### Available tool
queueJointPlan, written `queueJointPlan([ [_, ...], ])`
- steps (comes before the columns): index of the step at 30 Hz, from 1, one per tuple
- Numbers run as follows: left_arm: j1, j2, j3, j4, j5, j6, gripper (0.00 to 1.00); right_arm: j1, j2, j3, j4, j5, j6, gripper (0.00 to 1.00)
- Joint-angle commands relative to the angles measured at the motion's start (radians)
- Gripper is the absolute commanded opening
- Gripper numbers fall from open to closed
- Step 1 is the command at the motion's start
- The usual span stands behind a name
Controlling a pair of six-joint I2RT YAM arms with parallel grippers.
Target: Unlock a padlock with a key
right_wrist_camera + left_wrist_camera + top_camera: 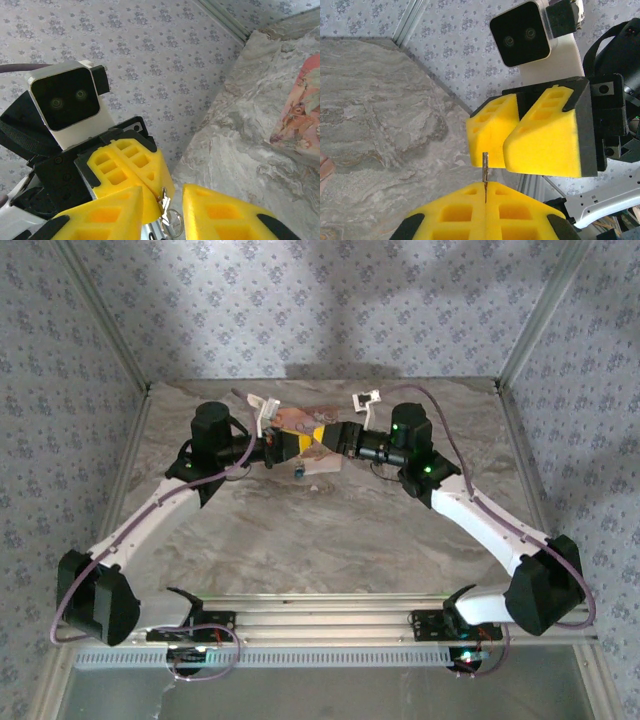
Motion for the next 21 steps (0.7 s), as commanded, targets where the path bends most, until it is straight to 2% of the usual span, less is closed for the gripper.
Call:
queueJointPlan([
  [1, 0.006, -0.03, -0.007, 0.009, 0.027, 0.002, 0.0, 0.01, 0.004, 0.027, 0.027, -0.019, 0.003, 0.21],
  [7, 0.007, -0.03, -0.007, 0.012, 0.037, 0.001, 0.0, 0.009, 0.009, 0.025, 0.026, -0.015, 0.002, 0.22],
  [13, 0.006, -0.03, -0.008, 0.015, 0.05, -0.004, 0.0, 0.01, 0.016, 0.024, 0.041, -0.026, 0.004, 0.11],
  [16, 0.006, -0.03, -0.01, 0.014, 0.052, -0.005, 0.0, 0.008, 0.02, 0.021, 0.05, -0.04, 0.003, 0.0],
  [21, 0.006, -0.031, -0.01, 0.005, 0.035, -0.003, 0.0, 0.008, 0.015, 0.017, 0.044, -0.039, -0.002, 0.0],
])
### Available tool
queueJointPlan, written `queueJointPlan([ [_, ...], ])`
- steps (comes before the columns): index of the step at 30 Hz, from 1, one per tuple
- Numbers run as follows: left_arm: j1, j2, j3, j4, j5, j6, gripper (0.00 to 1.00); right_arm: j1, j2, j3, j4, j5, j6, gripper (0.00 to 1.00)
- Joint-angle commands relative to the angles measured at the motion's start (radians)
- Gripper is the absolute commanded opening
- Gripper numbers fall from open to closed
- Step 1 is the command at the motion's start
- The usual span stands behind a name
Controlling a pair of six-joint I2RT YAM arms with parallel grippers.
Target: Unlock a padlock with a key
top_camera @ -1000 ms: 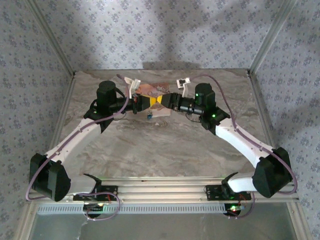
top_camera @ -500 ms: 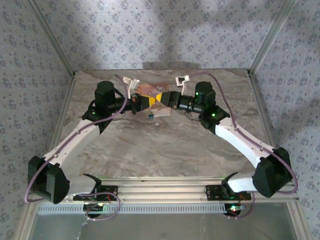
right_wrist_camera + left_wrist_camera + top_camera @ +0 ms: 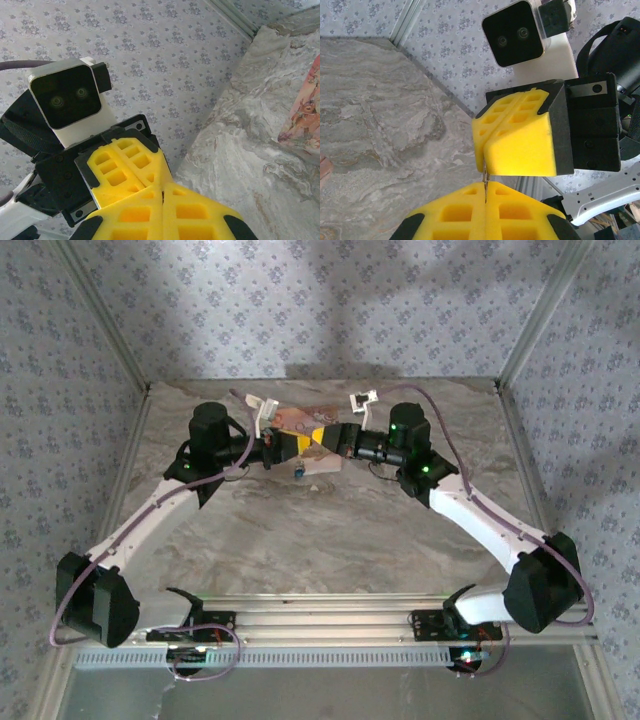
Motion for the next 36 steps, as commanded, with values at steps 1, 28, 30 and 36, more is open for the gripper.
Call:
queueJointPlan([
  [1, 0.0, -0.025, -0.005, 0.0, 0.008, 0.0, 0.0, 0.003, 0.001, 0.02, 0.004, -0.013, -0.02, 0.0],
  [28, 0.061, -0.097, -0.157, 0.109, 0.053, -0.076, 0.31, 0.083, 0.171, 0.45, -0.855, 0.021, -0.718, 0.0],
  [30, 0.064, -0.089, -0.159, 0.133, 0.074, -0.098, 0.3, 0.038, 0.135, 0.379, -0.722, -0.043, -0.67, 0.0],
  [36, 0.069, -0.055, -0.173, 0.252, 0.125, -0.189, 0.27, -0.021, 0.081, 0.28, -0.542, -0.147, -0.571, 0.0],
])
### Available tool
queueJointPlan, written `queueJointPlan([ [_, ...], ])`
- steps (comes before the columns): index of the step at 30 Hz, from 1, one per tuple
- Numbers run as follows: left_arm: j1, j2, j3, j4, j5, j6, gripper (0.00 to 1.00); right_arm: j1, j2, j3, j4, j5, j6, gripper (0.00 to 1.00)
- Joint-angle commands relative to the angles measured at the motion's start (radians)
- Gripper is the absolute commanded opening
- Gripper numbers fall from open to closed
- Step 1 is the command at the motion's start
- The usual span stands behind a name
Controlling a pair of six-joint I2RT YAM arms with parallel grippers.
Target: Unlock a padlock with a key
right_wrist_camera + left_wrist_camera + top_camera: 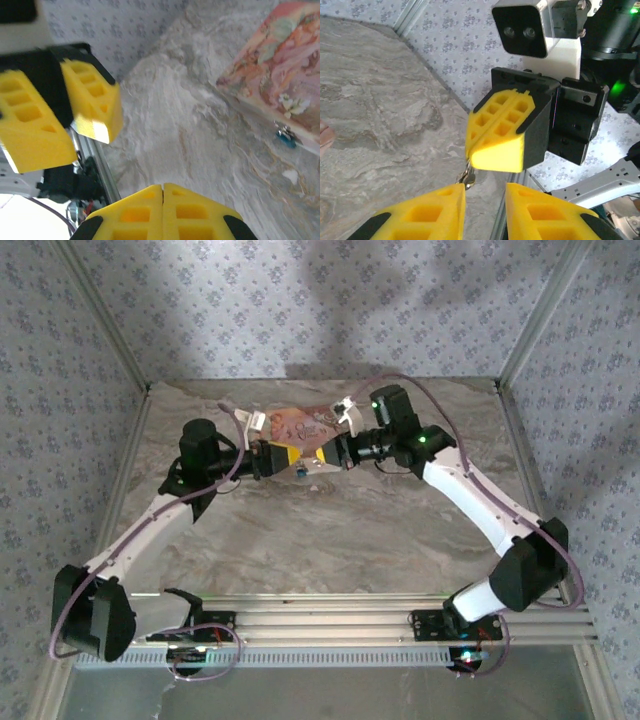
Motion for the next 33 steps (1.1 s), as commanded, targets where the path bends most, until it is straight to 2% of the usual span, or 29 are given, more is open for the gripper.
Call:
queueJointPlan([
  [1, 0.007, 0.02, -0.008, 0.134, 0.072, -0.076, 0.27, -0.01, -0.04, -0.025, 0.163, -0.126, 0.071, 0.0],
  [8, 0.007, 0.059, -0.003, 0.213, 0.102, -0.144, 0.32, -0.022, -0.043, -0.044, 0.235, -0.187, 0.109, 0.0],
  [16, 0.001, 0.093, -0.002, 0.312, 0.141, -0.228, 0.32, -0.033, -0.043, -0.06, 0.304, -0.234, 0.151, 0.0],
  [21, -0.004, 0.104, 0.006, 0.313, 0.153, -0.231, 0.25, -0.033, -0.042, -0.064, 0.316, -0.244, 0.157, 0.0],
  [30, -0.011, 0.113, 0.013, 0.307, 0.165, -0.224, 0.25, -0.033, -0.043, -0.068, 0.337, -0.25, 0.176, 0.0],
  [33, -0.013, 0.114, 0.015, 0.304, 0.171, -0.223, 0.19, -0.031, -0.043, -0.07, 0.338, -0.25, 0.177, 0.0],
])
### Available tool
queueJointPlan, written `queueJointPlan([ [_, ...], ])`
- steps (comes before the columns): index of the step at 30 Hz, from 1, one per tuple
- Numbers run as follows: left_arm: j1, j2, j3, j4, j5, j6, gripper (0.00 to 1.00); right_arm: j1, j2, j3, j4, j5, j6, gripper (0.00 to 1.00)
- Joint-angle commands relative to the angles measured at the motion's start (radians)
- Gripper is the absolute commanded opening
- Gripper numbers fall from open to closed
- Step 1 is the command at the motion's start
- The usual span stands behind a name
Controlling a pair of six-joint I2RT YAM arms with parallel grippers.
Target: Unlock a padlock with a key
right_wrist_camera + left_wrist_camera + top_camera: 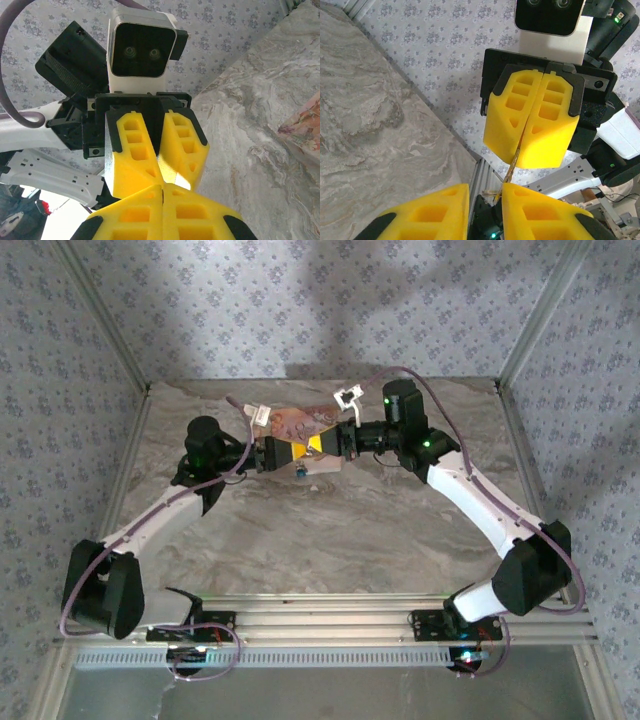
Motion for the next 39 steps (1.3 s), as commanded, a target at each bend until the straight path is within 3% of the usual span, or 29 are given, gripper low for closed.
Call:
queueJointPlan([
  [1, -0.009, 0.002, 0.021, 0.031, 0.036, 0.003, 0.16, -0.003, -0.023, -0.008, 0.029, -0.029, 0.016, 0.0],
  [7, -0.011, -0.011, 0.022, 0.024, 0.035, 0.015, 0.0, -0.003, -0.026, -0.015, 0.047, -0.02, 0.034, 0.0],
  [14, -0.002, -0.038, 0.003, 0.002, -0.011, 0.028, 0.0, -0.008, -0.033, -0.04, 0.039, 0.051, 0.049, 0.0],
  [20, 0.013, -0.071, -0.013, -0.113, -0.074, 0.094, 0.0, -0.012, -0.035, 0.007, -0.211, 0.302, -0.058, 0.0],
  [24, 0.025, -0.092, -0.027, -0.131, -0.119, 0.106, 0.0, 0.022, -0.025, 0.056, -0.27, 0.248, -0.144, 0.0],
  [29, 0.023, -0.064, -0.023, -0.011, -0.052, 0.027, 0.32, 0.032, -0.026, 0.023, -0.131, 0.09, -0.107, 0.0],
  [32, 0.017, -0.046, -0.026, 0.074, -0.017, -0.031, 0.37, 0.033, -0.026, 0.017, -0.092, 0.047, -0.088, 0.0],
  [39, -0.011, -0.022, -0.022, 0.106, 0.025, -0.057, 0.38, 0.027, -0.026, 0.003, -0.021, 0.015, -0.042, 0.0],
])
